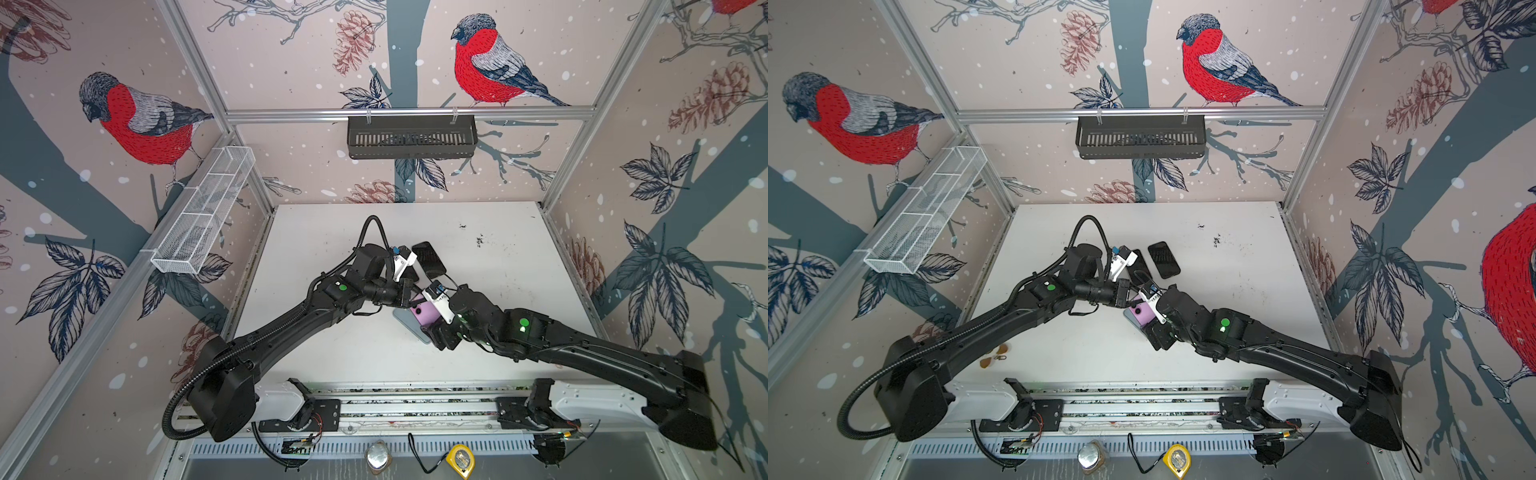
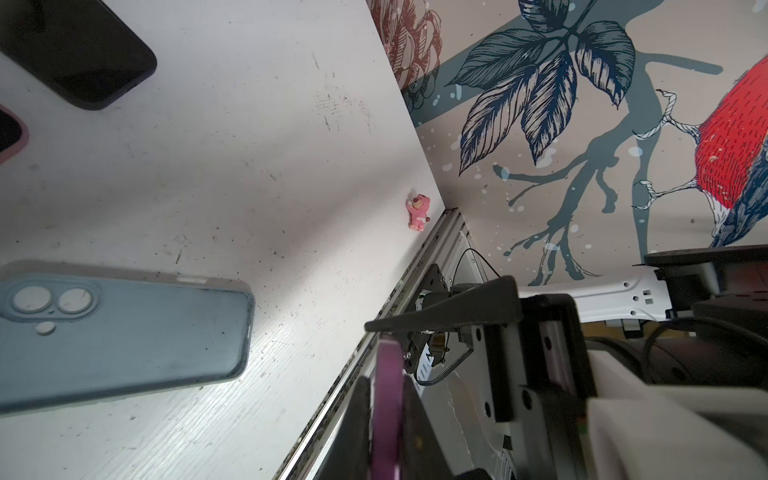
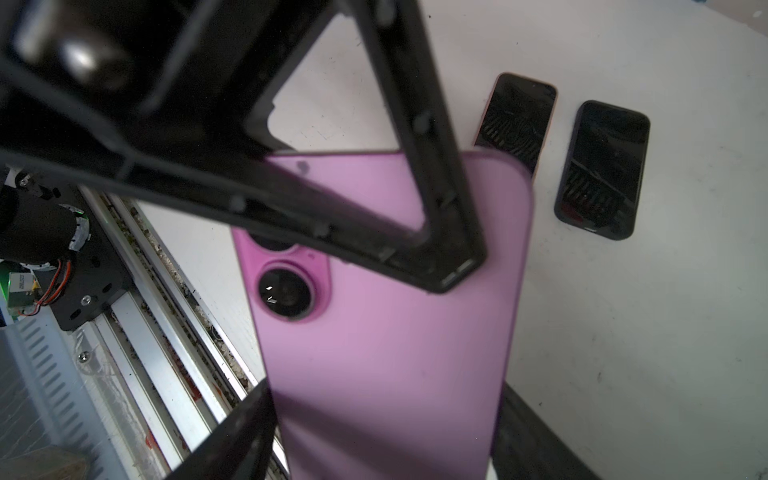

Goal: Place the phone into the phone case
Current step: 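Lift the phone and bring it to the left gripper while left arm reaches in, then grasp the phone's edge with the left gripper and open the right gripper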

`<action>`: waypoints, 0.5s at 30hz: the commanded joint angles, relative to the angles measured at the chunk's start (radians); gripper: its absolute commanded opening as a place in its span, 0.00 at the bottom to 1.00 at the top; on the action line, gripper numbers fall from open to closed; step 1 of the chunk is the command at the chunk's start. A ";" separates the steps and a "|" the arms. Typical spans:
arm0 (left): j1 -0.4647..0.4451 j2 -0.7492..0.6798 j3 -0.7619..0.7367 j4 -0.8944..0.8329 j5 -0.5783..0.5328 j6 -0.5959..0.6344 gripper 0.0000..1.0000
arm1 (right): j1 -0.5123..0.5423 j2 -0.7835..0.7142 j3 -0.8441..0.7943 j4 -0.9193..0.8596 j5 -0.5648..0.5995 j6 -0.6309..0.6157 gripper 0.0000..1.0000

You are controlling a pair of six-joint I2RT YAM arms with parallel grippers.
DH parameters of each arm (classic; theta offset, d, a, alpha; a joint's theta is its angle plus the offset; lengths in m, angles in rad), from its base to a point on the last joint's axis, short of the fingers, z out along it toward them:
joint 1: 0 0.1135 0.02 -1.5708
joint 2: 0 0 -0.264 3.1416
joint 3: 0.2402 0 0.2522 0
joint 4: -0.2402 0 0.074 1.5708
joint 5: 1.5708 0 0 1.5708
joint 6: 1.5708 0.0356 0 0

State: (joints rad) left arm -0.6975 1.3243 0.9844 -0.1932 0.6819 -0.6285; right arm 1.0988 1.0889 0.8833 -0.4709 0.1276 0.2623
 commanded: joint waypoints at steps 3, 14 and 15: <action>0.014 -0.014 0.041 -0.085 -0.065 0.084 0.00 | -0.002 -0.068 0.035 0.008 0.067 -0.003 0.96; -0.037 -0.382 -0.039 0.035 -0.463 0.668 0.00 | -0.404 -0.202 -0.006 0.117 -0.429 0.195 0.94; -0.060 -0.437 -0.103 0.110 -0.452 0.767 0.00 | -0.434 -0.199 -0.012 0.140 -0.489 0.222 0.93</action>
State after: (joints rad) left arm -0.7170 0.9783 0.9779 -0.2817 0.2852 -0.1761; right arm 0.7258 0.8898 0.8818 -0.4179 -0.1009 0.3832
